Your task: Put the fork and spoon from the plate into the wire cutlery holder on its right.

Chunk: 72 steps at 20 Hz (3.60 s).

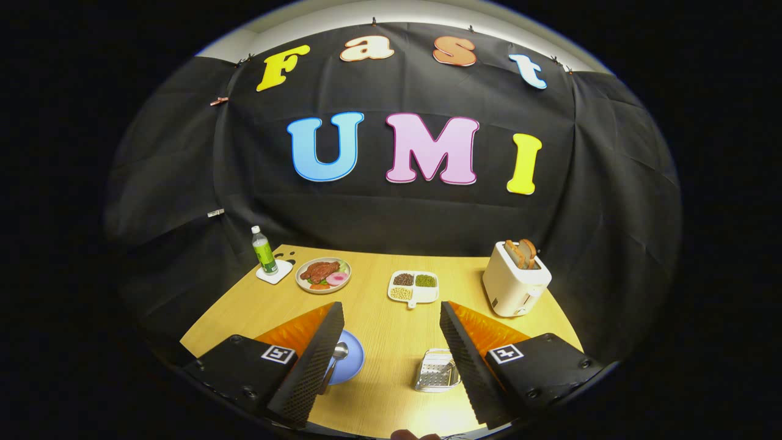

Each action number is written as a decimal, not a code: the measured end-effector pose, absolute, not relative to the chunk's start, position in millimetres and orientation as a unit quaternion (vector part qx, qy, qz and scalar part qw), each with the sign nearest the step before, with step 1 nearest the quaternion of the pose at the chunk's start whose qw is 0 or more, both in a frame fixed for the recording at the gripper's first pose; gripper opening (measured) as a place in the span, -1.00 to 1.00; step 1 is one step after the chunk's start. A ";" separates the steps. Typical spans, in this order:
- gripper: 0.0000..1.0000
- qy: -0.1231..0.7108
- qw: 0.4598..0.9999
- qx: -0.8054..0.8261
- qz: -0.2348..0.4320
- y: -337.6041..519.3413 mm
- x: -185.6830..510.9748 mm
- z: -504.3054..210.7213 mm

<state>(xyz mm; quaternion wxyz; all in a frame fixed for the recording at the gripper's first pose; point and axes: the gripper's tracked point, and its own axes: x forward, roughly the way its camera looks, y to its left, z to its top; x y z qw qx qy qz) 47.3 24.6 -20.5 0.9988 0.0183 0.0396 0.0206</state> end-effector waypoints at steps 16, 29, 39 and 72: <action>0.99 0.252 0.958 -0.016 0.135 140.1 113.6 -177.4; 0.58 0.358 0.919 -0.082 0.146 160.1 144.5 -283.1; -0.65 0.441 0.887 -0.060 0.122 154.7 150.1 -312.8; -0.82 0.559 0.816 -0.030 0.146 -82.2 62.5 -226.1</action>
